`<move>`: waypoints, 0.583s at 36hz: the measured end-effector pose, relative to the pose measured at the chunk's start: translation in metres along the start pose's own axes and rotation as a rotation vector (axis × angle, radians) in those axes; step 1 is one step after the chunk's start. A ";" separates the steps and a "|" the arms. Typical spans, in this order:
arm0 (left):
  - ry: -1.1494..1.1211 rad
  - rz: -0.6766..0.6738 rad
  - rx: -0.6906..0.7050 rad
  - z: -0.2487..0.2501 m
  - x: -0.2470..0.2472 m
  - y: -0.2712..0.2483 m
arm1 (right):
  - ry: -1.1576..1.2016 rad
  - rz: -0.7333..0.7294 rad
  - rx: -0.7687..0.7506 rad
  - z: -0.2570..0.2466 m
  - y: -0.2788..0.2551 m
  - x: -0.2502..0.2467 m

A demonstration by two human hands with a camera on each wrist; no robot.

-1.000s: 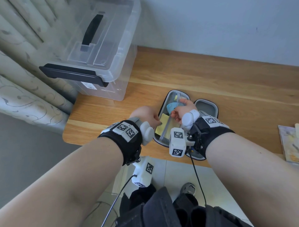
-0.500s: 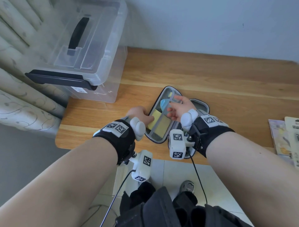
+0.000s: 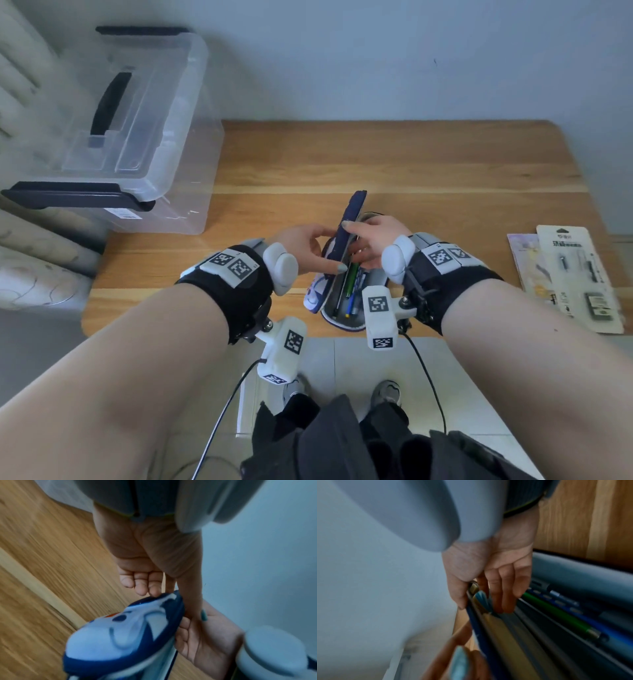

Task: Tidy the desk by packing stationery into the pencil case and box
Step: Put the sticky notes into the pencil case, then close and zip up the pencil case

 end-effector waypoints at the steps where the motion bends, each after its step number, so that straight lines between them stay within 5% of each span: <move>1: -0.047 0.005 -0.009 -0.001 0.000 -0.001 | -0.003 0.002 -0.005 -0.002 -0.001 0.001; 6: -0.179 0.077 -0.070 -0.009 -0.008 -0.001 | -0.041 0.071 0.034 0.000 -0.004 -0.006; 21: 0.029 0.102 -0.164 -0.007 -0.002 0.000 | -0.228 0.226 0.054 0.013 -0.030 -0.027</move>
Point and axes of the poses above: each hand's wrist, its own y-axis towards the middle knuckle, its own x-axis out of the palm, z = x × y, the point moved 8 cm from there along y, towards the middle knuckle, and after that the axes turned 6 degrees about y, right-handed, at the moved point
